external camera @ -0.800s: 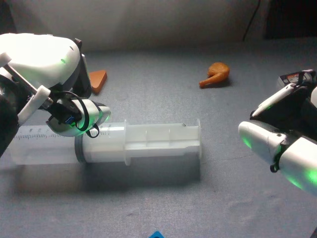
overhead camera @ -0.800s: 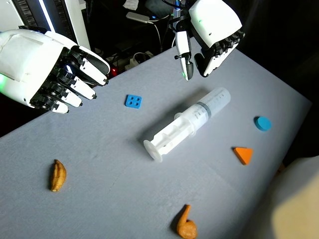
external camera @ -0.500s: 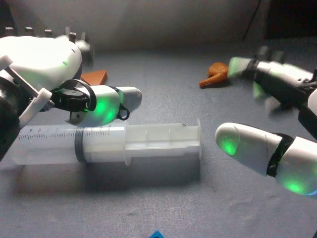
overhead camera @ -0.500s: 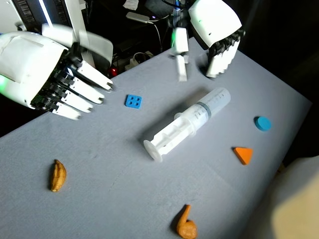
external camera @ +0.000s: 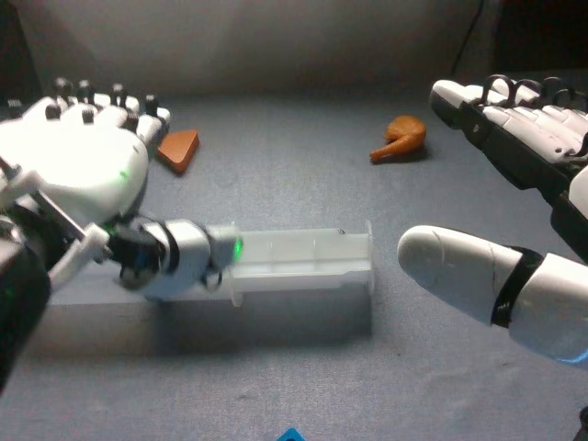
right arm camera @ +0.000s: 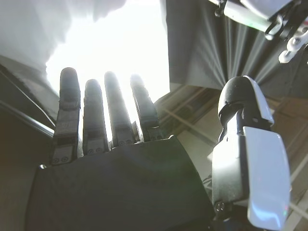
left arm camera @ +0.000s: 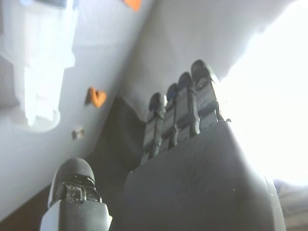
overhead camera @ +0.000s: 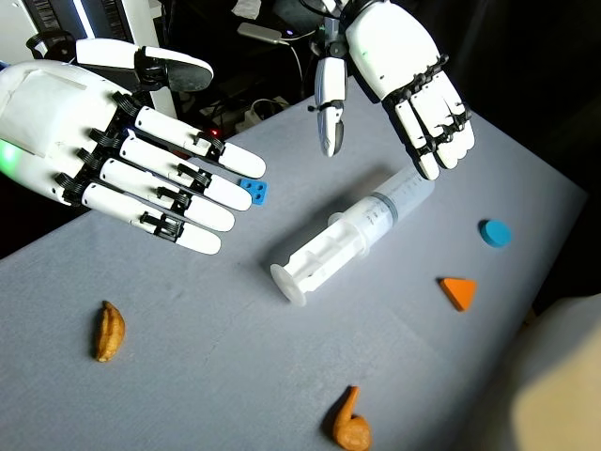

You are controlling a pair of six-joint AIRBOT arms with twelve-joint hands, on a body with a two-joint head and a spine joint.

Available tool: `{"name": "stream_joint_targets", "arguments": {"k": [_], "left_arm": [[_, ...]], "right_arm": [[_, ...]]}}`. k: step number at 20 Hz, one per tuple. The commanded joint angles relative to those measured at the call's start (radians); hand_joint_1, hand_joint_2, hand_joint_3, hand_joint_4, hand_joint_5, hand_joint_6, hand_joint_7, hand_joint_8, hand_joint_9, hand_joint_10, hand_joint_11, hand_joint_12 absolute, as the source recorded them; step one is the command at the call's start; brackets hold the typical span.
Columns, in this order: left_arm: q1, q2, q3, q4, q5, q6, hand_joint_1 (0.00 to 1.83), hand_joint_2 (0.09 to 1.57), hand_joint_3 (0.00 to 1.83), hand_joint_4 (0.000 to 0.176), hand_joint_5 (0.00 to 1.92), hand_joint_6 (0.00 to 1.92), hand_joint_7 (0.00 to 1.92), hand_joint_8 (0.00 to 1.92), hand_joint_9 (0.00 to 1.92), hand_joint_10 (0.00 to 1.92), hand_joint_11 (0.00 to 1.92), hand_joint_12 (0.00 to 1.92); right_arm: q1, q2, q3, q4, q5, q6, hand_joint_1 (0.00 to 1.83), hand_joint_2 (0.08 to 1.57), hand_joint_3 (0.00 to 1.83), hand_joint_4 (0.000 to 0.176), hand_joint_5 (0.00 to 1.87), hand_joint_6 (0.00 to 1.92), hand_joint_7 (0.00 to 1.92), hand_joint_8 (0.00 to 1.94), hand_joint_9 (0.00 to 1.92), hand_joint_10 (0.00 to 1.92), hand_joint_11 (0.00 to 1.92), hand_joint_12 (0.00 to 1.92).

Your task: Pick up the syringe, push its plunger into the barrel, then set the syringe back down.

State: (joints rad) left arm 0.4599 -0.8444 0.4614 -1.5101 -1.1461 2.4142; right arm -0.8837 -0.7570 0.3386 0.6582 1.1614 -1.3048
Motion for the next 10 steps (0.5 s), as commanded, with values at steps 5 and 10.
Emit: {"name": "stream_joint_targets", "arguments": {"k": [5,10], "left_arm": [[0.049,-0.068,0.031,0.084,-0.094,-0.052,0.78,0.99,0.00,0.000,0.06,0.00,0.02,0.00,0.03,0.00,0.00,0.27],[0.102,-0.125,0.076,0.084,-0.115,-0.086,0.85,1.00,0.00,0.000,0.05,0.00,0.00,0.00,0.00,0.00,0.00,0.16]], "right_arm": [[0.005,-0.004,0.012,-0.069,0.106,0.066,0.00,1.05,0.00,0.033,0.08,0.00,0.12,0.00,0.05,0.01,0.00,0.69],[-0.004,-0.015,0.014,-0.070,0.123,0.079,0.00,1.05,0.00,0.033,0.08,0.00,0.13,0.00,0.06,0.00,0.00,0.68]]}}
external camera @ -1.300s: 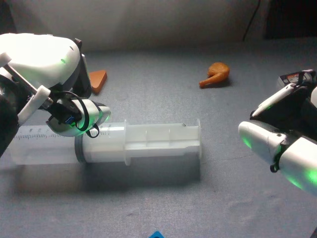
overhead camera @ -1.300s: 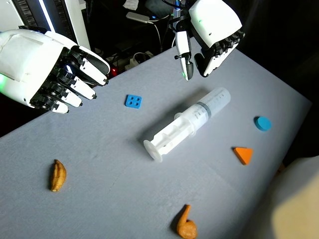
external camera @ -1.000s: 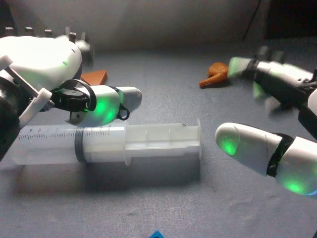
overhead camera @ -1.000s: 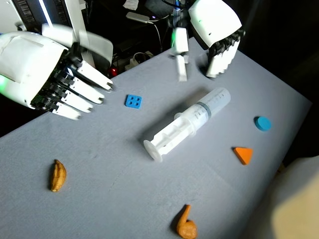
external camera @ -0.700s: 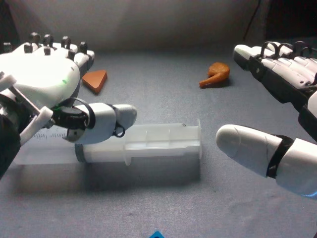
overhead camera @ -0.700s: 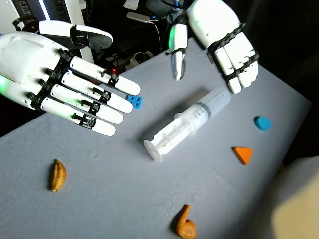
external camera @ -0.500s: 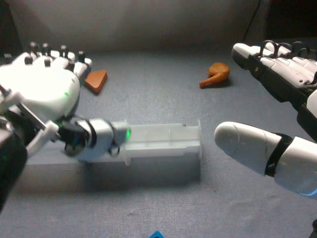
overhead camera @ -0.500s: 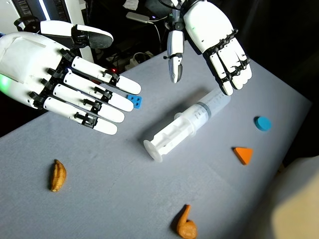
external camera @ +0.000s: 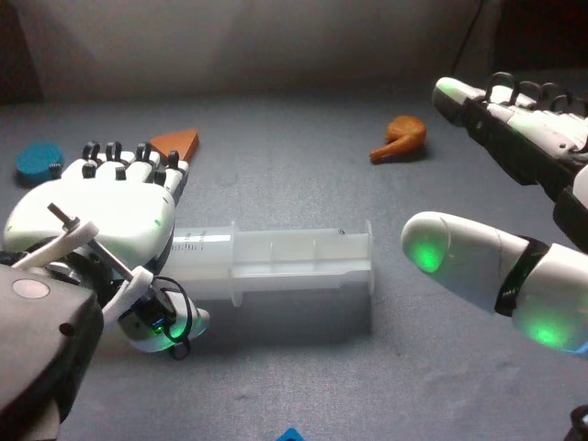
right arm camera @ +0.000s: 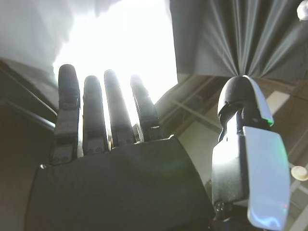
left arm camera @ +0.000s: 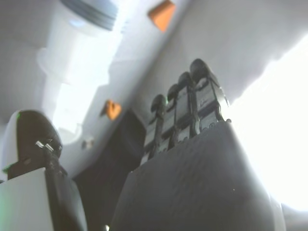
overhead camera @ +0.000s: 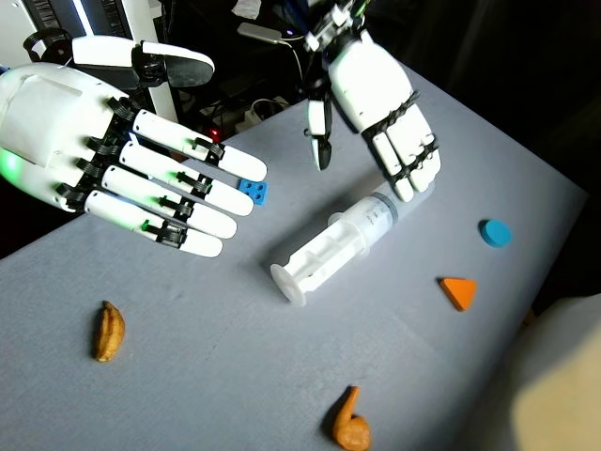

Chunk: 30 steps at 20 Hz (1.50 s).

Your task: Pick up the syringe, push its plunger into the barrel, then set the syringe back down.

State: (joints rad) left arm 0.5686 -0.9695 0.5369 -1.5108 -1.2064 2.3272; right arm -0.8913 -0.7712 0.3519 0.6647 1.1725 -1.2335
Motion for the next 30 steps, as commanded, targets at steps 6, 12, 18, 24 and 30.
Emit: {"name": "stream_joint_targets", "arguments": {"k": [6,12,18,24,30], "left_arm": [[0.057,-0.047,0.052,0.108,-0.060,-0.025,0.84,1.01,0.00,0.000,0.03,0.00,0.00,0.00,0.00,0.00,0.00,0.13],[0.117,-0.113,0.122,0.130,-0.073,-0.110,0.78,1.04,0.01,0.000,0.02,0.00,0.00,0.00,0.00,0.00,0.00,0.13],[0.120,-0.156,0.191,0.130,-0.059,-0.119,0.76,1.04,0.00,0.000,0.02,0.00,0.00,0.00,0.00,0.00,0.00,0.16],[0.139,-0.187,0.240,0.143,-0.033,-0.121,0.75,1.04,0.00,0.000,0.03,0.00,0.00,0.00,0.00,0.00,0.00,0.19],[0.165,-0.209,0.295,0.158,-0.006,-0.148,0.76,1.04,0.00,0.000,0.04,0.00,0.02,0.00,0.01,0.00,0.00,0.22]], "right_arm": [[0.000,-0.003,0.005,-0.079,0.119,0.007,0.00,1.05,0.00,0.033,0.05,0.00,0.08,0.00,0.01,0.00,0.00,0.54],[-0.006,-0.005,0.007,-0.086,0.128,0.007,0.00,1.06,0.00,0.030,0.08,0.00,0.12,0.00,0.04,0.01,0.00,0.69],[-0.008,-0.006,0.007,-0.090,0.131,0.008,0.00,1.06,0.00,0.030,0.08,0.00,0.12,0.00,0.04,0.00,0.00,0.67],[-0.009,-0.007,0.007,-0.092,0.133,0.008,0.00,1.06,0.00,0.031,0.08,0.00,0.11,0.01,0.02,0.00,0.00,0.58],[-0.010,-0.008,0.007,-0.092,0.133,0.008,0.00,1.07,0.00,0.011,0.11,0.00,0.14,0.00,0.07,0.00,0.00,0.70]]}}
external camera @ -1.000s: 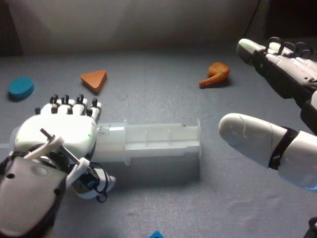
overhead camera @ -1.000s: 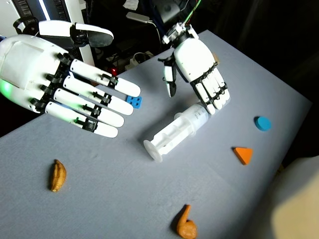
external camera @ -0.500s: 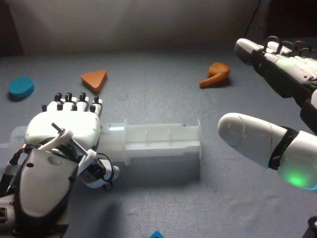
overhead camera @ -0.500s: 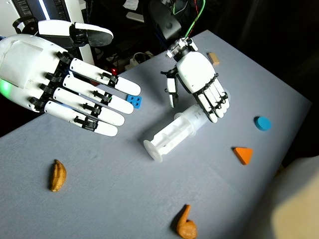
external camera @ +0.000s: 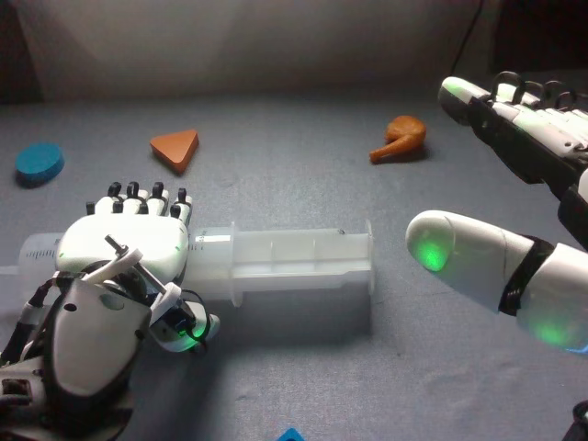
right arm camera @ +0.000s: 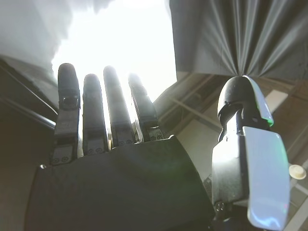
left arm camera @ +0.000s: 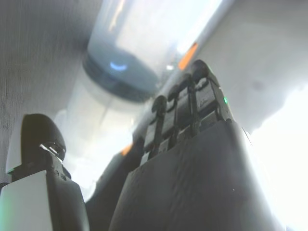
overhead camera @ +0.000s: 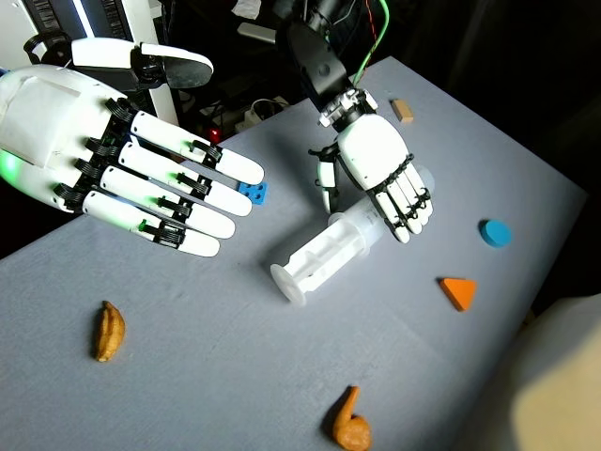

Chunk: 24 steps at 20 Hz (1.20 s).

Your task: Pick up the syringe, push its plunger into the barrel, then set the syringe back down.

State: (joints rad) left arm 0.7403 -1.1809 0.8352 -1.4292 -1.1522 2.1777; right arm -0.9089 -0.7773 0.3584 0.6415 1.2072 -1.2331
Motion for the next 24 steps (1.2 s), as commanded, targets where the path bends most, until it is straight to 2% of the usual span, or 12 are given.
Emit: {"name": "stream_joint_targets", "arguments": {"k": [1,9,11,17,18,19,21,22,23,24], "left_arm": [[-0.003,-0.003,0.010,0.080,-0.050,-0.005,0.78,1.03,0.00,0.000,0.05,0.00,0.02,0.01,0.01,0.00,0.00,0.22],[0.005,-0.034,0.070,0.093,-0.009,-0.010,0.78,1.04,0.00,0.000,0.04,0.00,0.02,0.00,0.01,0.00,0.00,0.23],[0.011,-0.034,0.072,0.095,-0.009,-0.017,0.78,1.04,0.00,0.000,0.04,0.00,0.02,0.00,0.01,0.00,0.00,0.23],[0.015,-0.034,0.070,0.098,-0.008,-0.023,0.79,1.04,0.00,0.000,0.05,0.01,0.04,0.00,0.03,0.00,0.00,0.24],[0.016,-0.035,0.069,0.098,-0.008,-0.025,0.78,1.04,0.00,0.000,0.06,0.01,0.05,0.01,0.04,0.01,0.00,0.25],[0.016,-0.035,0.069,0.098,-0.008,-0.025,0.78,1.04,0.00,0.000,0.10,0.01,0.08,0.01,0.06,0.01,0.00,0.30],[0.019,-0.037,0.069,0.098,-0.008,-0.031,0.83,1.06,0.00,0.000,0.25,0.00,0.26,0.00,0.22,0.01,0.00,0.59],[0.021,-0.037,0.069,0.098,-0.008,-0.035,0.88,1.08,0.00,0.000,0.36,0.00,0.37,0.00,0.33,0.01,0.03,0.73],[0.022,-0.038,0.069,0.098,-0.008,-0.038,0.95,1.11,0.00,0.000,0.56,0.01,0.59,0.01,0.52,0.02,0.16,0.84],[0.023,-0.039,0.069,0.098,-0.008,-0.038,0.95,1.11,0.00,0.000,0.56,0.01,0.59,0.01,0.52,0.02,0.16,0.84]], "right_arm": [[0.007,-0.004,0.004,-0.069,0.097,0.010,0.00,1.07,0.00,0.010,0.11,0.00,0.13,0.00,0.05,0.00,0.00,0.66],[0.000,-0.011,0.023,-0.069,0.109,0.011,0.00,1.08,0.00,0.009,0.09,0.00,0.14,0.00,0.07,0.00,0.00,0.69],[0.001,-0.012,0.023,-0.069,0.103,0.011,0.00,1.08,0.00,0.009,0.08,0.00,0.12,0.00,0.05,0.00,0.00,0.60],[0.001,-0.012,0.023,-0.069,0.104,0.011,0.00,1.09,0.00,0.005,0.07,0.00,0.13,0.01,0.05,0.00,0.00,0.58],[0.000,-0.012,0.023,-0.069,0.104,0.011,0.00,1.09,0.00,0.006,0.05,0.00,0.08,0.00,0.02,0.00,0.00,0.51],[0.000,-0.012,0.023,-0.069,0.104,0.011,0.00,1.09,0.00,0.006,0.05,0.00,0.08,0.00,0.02,0.00,0.00,0.51],[0.001,-0.011,0.023,-0.069,0.104,0.012,0.00,1.09,0.00,0.005,0.07,0.01,0.11,0.01,0.04,0.01,0.00,0.56],[0.002,-0.011,0.023,-0.069,0.104,0.012,0.00,1.09,0.00,0.004,0.09,0.01,0.14,0.01,0.07,0.01,0.00,0.60],[0.002,-0.011,0.023,-0.069,0.104,0.012,0.00,1.09,0.00,0.005,0.08,0.00,0.12,0.01,0.06,0.00,0.00,0.57],[0.002,-0.011,0.023,-0.069,0.104,0.012,0.00,1.09,0.00,0.005,0.08,0.00,0.12,0.01,0.06,0.00,0.00,0.57]]}}
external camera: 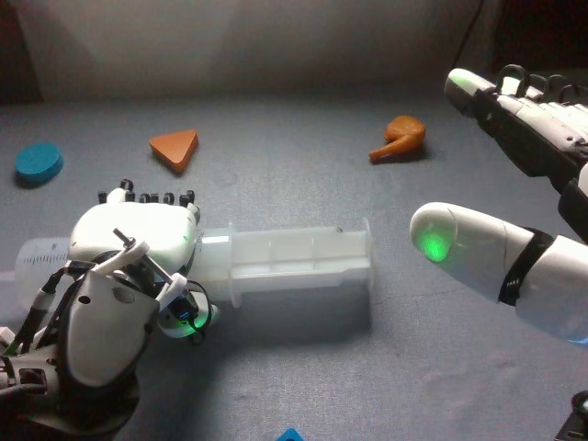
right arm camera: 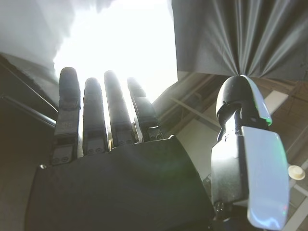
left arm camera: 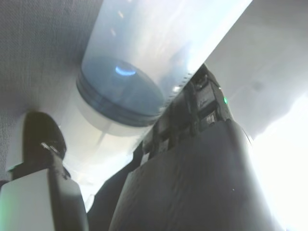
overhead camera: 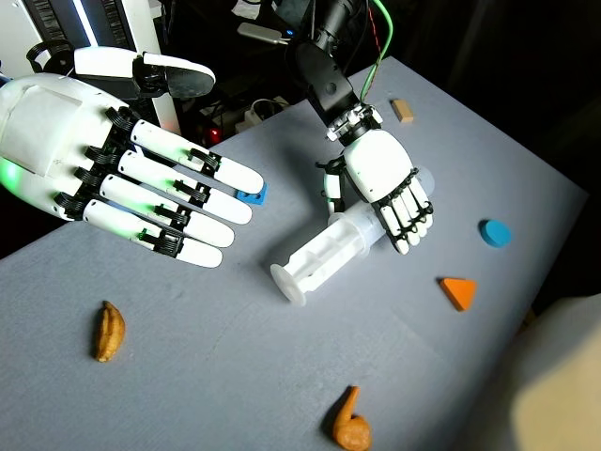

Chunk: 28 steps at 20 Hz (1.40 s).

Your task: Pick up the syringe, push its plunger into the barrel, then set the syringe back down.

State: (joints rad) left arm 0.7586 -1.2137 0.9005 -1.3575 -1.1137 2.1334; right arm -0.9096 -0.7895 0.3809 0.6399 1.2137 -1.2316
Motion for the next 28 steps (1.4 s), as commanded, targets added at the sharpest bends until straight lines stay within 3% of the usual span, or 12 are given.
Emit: {"name": "stream_joint_targets", "arguments": {"k": [1,4,5,6,7,8,11,20,22,25,27,28], "left_arm": [[0.005,-0.006,0.003,0.026,-0.047,0.006,0.95,1.18,0.00,0.000,0.77,0.01,0.81,0.01,0.74,0.02,0.40,0.81],[0.014,-0.008,-0.003,0.026,-0.047,-0.006,1.04,1.15,0.00,0.000,0.88,0.01,0.99,0.01,0.92,0.03,0.60,0.79],[0.015,-0.008,-0.008,0.026,-0.047,-0.007,1.25,1.11,0.01,0.000,0.83,1.02,1.12,0.85,1.14,0.02,0.77,0.86],[0.018,-0.007,-0.011,0.037,-0.047,-0.015,1.35,1.12,0.01,0.000,0.82,0.99,1.06,0.92,0.94,0.98,0.82,0.91],[0.020,-0.006,-0.013,0.051,-0.046,-0.029,1.35,1.12,0.01,0.000,0.82,0.99,1.06,0.92,0.94,0.98,0.82,0.91],[0.020,-0.002,-0.017,0.058,-0.041,-0.035,1.36,1.15,0.00,0.000,0.77,1.01,1.00,1.03,0.85,1.26,0.83,0.96],[0.021,0.016,-0.038,0.100,-0.029,-0.053,1.37,1.12,0.00,0.000,0.91,0.85,1.02,1.02,0.85,1.29,0.83,1.06],[0.025,0.142,-0.071,0.504,0.063,-0.315,1.38,1.10,0.00,0.000,0.94,0.88,1.06,0.91,0.91,1.20,0.85,1.00],[0.012,0.171,-0.085,0.558,0.094,-0.318,1.38,1.10,0.00,0.000,0.99,0.81,1.05,0.95,0.90,1.20,0.85,0.96],[-0.011,0.206,-0.104,0.627,0.137,-0.322,1.38,1.11,0.00,0.000,0.92,0.87,1.04,0.98,0.89,1.23,0.87,0.97],[-0.036,0.227,-0.114,0.656,0.169,-0.322,1.38,1.11,0.00,0.000,0.90,0.91,1.04,0.96,0.91,1.22,0.87,0.97],[-0.046,0.235,-0.120,0.661,0.172,-0.322,1.38,1.11,0.00,0.000,0.91,0.91,1.04,0.95,0.92,1.21,0.87,0.97]], "right_arm": [[0.003,0.001,0.000,-0.067,0.098,0.010,0.00,1.09,0.00,0.005,0.07,0.00,0.12,0.00,0.06,0.01,0.00,0.56],[0.003,0.001,0.000,-0.067,0.099,0.012,0.00,1.09,0.00,0.006,0.07,0.00,0.11,0.00,0.05,0.00,0.00,0.54],[0.002,0.001,0.000,-0.067,0.101,0.012,0.00,1.09,0.00,0.006,0.05,0.00,0.10,0.00,0.05,0.00,0.00,0.57],[0.001,0.001,0.000,-0.067,0.103,0.014,0.00,1.09,0.00,0.005,0.06,0.00,0.12,0.00,0.07,0.01,0.00,0.62],[0.001,0.001,0.000,-0.067,0.104,0.017,0.00,1.09,0.00,0.005,0.06,0.00,0.12,0.00,0.07,0.01,0.00,0.62],[0.001,0.001,0.000,-0.067,0.106,0.025,0.00,1.09,0.00,0.003,0.09,0.01,0.15,0.01,0.10,0.01,0.00,0.69],[0.001,0.000,0.000,-0.066,0.114,0.044,0.00,1.09,0.00,0.003,0.11,0.01,0.16,0.01,0.11,0.01,0.00,0.71],[0.021,-0.006,-0.011,0.068,0.120,0.101,0.00,1.09,0.00,0.003,0.09,0.00,0.15,0.00,0.11,0.00,0.00,0.69],[0.033,-0.009,-0.019,0.127,0.131,0.160,0.00,1.09,0.00,0.004,0.09,0.00,0.14,0.00,0.09,0.00,0.00,0.67],[0.028,-0.037,-0.028,0.154,0.263,0.324,0.00,1.09,0.00,0.006,0.07,0.00,0.12,0.00,0.07,0.00,0.00,0.60],[0.046,-0.042,-0.049,0.269,0.291,0.391,0.00,1.09,0.00,0.004,0.09,0.01,0.15,0.01,0.13,0.01,0.00,0.73],[0.061,-0.043,-0.056,0.326,0.285,0.403,0.00,1.09,0.00,0.004,0.10,0.01,0.13,0.01,0.10,0.01,0.00,0.67]]}}
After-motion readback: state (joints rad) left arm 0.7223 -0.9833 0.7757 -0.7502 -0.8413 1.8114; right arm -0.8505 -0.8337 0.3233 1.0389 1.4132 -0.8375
